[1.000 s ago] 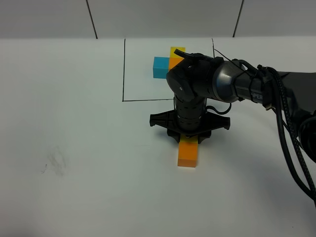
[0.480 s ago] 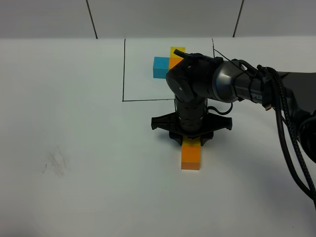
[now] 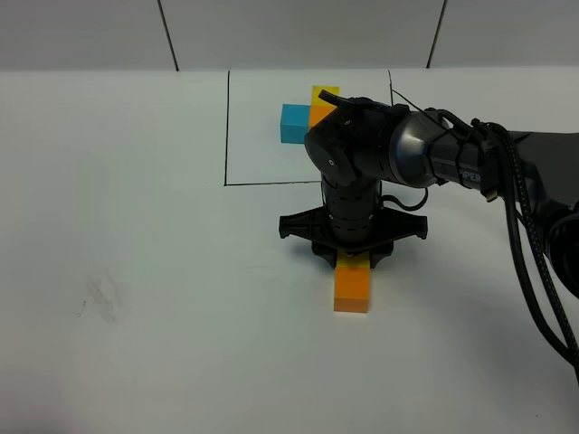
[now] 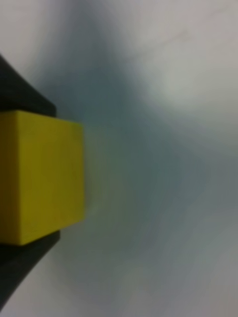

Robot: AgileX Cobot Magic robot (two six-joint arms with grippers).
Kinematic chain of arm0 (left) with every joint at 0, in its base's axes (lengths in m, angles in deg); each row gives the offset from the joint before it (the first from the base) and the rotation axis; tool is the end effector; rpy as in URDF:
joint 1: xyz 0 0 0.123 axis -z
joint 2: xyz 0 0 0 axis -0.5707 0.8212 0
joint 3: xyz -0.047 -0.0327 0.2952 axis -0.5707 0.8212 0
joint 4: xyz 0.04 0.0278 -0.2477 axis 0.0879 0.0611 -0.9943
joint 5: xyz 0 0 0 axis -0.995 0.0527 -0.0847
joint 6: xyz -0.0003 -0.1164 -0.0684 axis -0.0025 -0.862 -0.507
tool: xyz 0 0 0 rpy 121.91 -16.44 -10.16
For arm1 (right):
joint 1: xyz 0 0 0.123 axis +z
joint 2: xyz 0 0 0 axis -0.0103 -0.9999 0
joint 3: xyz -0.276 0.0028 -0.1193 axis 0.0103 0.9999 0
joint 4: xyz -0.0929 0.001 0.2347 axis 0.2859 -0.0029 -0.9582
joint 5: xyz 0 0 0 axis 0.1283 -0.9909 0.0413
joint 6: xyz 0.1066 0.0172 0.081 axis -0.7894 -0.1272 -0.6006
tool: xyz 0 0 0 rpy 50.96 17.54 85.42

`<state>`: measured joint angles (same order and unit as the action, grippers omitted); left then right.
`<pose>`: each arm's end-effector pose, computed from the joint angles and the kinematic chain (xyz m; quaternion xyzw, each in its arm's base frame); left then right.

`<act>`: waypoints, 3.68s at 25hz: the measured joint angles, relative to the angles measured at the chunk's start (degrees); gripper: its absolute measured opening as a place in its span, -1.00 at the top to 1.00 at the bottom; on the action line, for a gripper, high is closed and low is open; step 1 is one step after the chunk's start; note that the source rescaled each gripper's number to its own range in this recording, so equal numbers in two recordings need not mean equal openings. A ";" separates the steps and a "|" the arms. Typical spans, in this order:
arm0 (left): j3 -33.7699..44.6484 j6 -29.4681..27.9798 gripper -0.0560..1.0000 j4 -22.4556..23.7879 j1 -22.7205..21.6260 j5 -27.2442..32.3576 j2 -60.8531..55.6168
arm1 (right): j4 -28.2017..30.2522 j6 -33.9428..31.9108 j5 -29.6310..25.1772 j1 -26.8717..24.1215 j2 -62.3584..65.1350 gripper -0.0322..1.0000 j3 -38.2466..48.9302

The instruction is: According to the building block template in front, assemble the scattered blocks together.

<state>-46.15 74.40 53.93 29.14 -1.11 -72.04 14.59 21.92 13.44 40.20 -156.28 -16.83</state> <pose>0.0159 0.0049 0.2567 -0.0585 0.8539 0.0301 0.5163 0.3397 0.2652 0.0909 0.0508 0.9976 -0.0261 0.0388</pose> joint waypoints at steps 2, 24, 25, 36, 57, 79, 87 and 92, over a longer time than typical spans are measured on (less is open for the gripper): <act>0.00 0.00 0.13 0.00 0.00 0.00 0.00 | -0.30 0.00 0.56 0.00 0.00 0.56 0.00; 0.00 0.00 0.13 0.00 0.00 0.00 0.00 | 3.59 5.13 -6.48 0.04 4.39 -0.29 -7.51; 0.00 0.00 0.13 0.00 0.00 0.00 0.00 | 4.18 5.72 -6.88 0.04 5.67 -0.30 -8.27; 0.00 0.00 0.13 0.00 0.00 0.00 0.00 | 27.39 14.43 -12.90 -0.13 24.87 -0.32 -13.90; 0.00 0.00 0.13 0.00 0.00 0.00 0.00 | 10.97 42.14 -13.70 -33.50 46.75 -1.00 -8.28; 0.00 0.00 0.13 0.00 0.00 0.00 0.00 | -9.71 42.37 8.55 -42.61 31.20 -1.00 22.98; 0.00 0.00 0.13 0.00 0.00 0.00 0.00 | -10.88 41.44 12.30 -42.61 24.29 -1.00 22.98; 0.00 0.00 0.13 0.00 0.00 0.00 0.00 | -10.93 40.57 15.68 -42.61 21.77 -1.00 22.98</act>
<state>-46.15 74.40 53.93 29.14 -1.11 -72.04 3.66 62.49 29.12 -2.41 -134.50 6.14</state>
